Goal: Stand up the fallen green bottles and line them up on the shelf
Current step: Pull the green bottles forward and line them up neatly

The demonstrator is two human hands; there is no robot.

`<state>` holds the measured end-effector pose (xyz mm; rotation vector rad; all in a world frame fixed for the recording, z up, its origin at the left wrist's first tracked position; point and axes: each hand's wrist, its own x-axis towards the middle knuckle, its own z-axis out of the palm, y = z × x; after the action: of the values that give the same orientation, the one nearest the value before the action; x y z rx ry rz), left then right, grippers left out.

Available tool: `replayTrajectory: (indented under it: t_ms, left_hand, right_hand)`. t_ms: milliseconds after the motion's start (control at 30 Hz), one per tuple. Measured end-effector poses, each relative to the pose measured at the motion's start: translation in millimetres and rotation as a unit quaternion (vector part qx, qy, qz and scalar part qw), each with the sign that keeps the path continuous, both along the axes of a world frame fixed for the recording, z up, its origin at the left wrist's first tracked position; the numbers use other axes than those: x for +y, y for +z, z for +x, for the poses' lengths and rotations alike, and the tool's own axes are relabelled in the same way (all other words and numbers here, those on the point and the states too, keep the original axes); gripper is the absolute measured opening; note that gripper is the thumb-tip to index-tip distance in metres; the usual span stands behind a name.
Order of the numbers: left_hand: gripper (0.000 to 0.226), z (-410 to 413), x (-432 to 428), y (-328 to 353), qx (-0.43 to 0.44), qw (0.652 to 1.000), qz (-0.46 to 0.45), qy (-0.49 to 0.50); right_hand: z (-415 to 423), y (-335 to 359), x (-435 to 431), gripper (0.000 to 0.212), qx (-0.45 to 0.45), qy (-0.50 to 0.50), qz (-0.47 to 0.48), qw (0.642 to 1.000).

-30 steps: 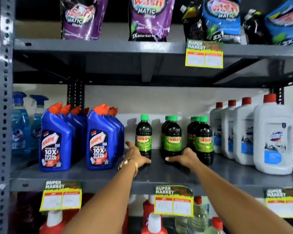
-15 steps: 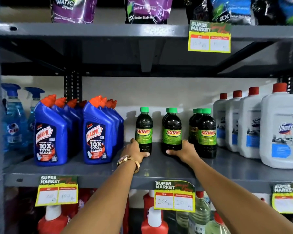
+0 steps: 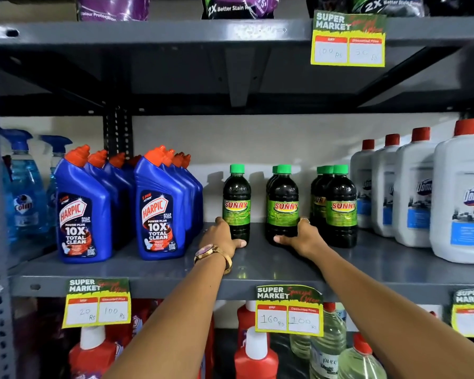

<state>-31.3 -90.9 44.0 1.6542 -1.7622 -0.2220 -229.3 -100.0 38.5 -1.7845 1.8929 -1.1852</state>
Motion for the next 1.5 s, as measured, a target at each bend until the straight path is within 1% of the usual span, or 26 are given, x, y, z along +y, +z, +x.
replayTrajectory:
  t_ms: [167, 367, 400, 467, 500, 567, 600, 633, 667, 700, 733, 800, 833, 867, 900, 967, 1000, 1133, 1167, 1333, 1500]
  left_hand:
    - [0.065, 0.1, -0.9, -0.8, 0.004, 1.000, 0.003, -0.001]
    - [0.067, -0.5, 1.1, 0.7, 0.002, 1.000, 0.008, -0.002]
    - [0.073, -1.8, 2.7, 1.0, -0.004, 1.000, 0.017, 0.001]
    - [0.097, -5.0, 6.6, 1.5, -0.026, 0.998, 0.050, 0.019]
    - [0.107, -7.0, 10.1, 1.6, -0.037, 0.997, 0.065, 0.025]
    - [0.113, -10.5, 21.9, 1.3, -0.047, 0.995, 0.080, 0.026]
    - [0.109, -11.0, 29.8, 0.5, -0.065, 0.995, 0.072, 0.030]
    - [0.100, -12.3, 38.0, -0.6, -0.103, 0.993, 0.045, 0.034]
    - [0.087, -13.5, 45.3, -1.8, -0.150, 0.988, 0.004, 0.030]
    - [0.071, -14.7, 50.6, -2.7, -0.180, 0.983, -0.037, 0.004]
    - [0.057, -17.7, 55.5, -3.1, -0.185, 0.980, -0.060, -0.048]
    - [0.037, -28.3, 61.4, -1.8, -0.164, 0.968, -0.051, -0.181]
    - [0.032, -36.4, 62.7, 0.1, -0.166, 0.958, -0.036, -0.230]
    - [0.030, -44.7, 63.3, 2.0, -0.170, 0.950, -0.025, -0.260]
    - [0.031, -53.6, 63.9, 4.2, -0.172, 0.946, -0.018, -0.273]
    - [0.034, -68.9, 61.9, 5.6, -0.164, 0.948, -0.009, -0.272]
    - [0.035, -74.3, 59.8, 5.4, -0.164, 0.949, -0.007, -0.268]
    - [0.039, -81.2, 57.5, 0.8, -0.171, 0.950, -0.004, -0.260]
    - [0.040, -81.0, 57.7, 0.3, -0.172, 0.951, -0.002, -0.259]
    - [0.041, -80.7, 55.8, -0.9, -0.166, 0.953, 0.010, -0.254]
    - [0.041, -79.9, 54.5, -1.6, -0.169, 0.953, 0.014, -0.253]
  right_hand:
    - [0.2, -0.4, -1.7, 0.077, 0.011, 0.003, 0.016, 1.000]
    - [-1.2, -0.3, -1.5, 0.082, -0.005, 0.007, 0.016, 1.000]
    - [-1.2, 0.0, 1.3, 0.086, -0.012, 0.007, 0.017, 1.000]
    - [-1.7, 2.4, 7.0, 0.095, -0.048, 0.013, 0.013, 0.999]
    - [-3.0, 4.3, 11.2, 0.096, -0.072, 0.018, 0.015, 0.997]
    - [-11.0, 7.3, 18.7, 0.088, -0.102, 0.018, 0.039, 0.994]
    - [-18.0, 8.6, 20.8, 0.074, -0.105, 0.009, 0.042, 0.994]
    - [-27.4, 9.6, 24.1, 0.054, -0.104, -0.004, 0.028, 0.994]
    - [-37.9, 11.1, 28.4, 0.042, -0.109, -0.029, 0.001, 0.994]
    - [-49.6, 12.3, 31.1, 0.043, -0.116, -0.067, -0.029, 0.991]
    - [-63.8, 12.8, 34.2, 0.052, -0.119, -0.122, -0.059, 0.984]
    - [-90.5, 13.4, 39.9, 0.094, -0.103, -0.212, -0.094, 0.967]
    - [-100.9, 13.7, 41.9, 0.111, -0.093, -0.230, -0.089, 0.965]
    - [-107.2, 15.1, 44.2, 0.121, -0.095, -0.230, -0.060, 0.967]
    - [-112.2, 16.1, 41.9, 0.125, -0.119, -0.207, -0.027, 0.971]
    - [-117.1, 15.2, 34.6, 0.120, -0.165, -0.124, 0.011, 0.978]
    - [-116.9, 14.2, 31.4, 0.114, -0.162, -0.092, 0.007, 0.982]
    - [-114.5, 3.7, 17.1, 0.077, -0.112, -0.097, -0.034, 0.988]
    - [-113.2, 3.8, 16.1, 0.073, -0.107, -0.096, -0.037, 0.989]
    - [-112.4, 2.7, 12.9, 0.069, -0.074, -0.064, -0.039, 0.994]
    - [-115.6, -0.5, 9.3, 0.064, -0.070, -0.051, -0.042, 0.995]
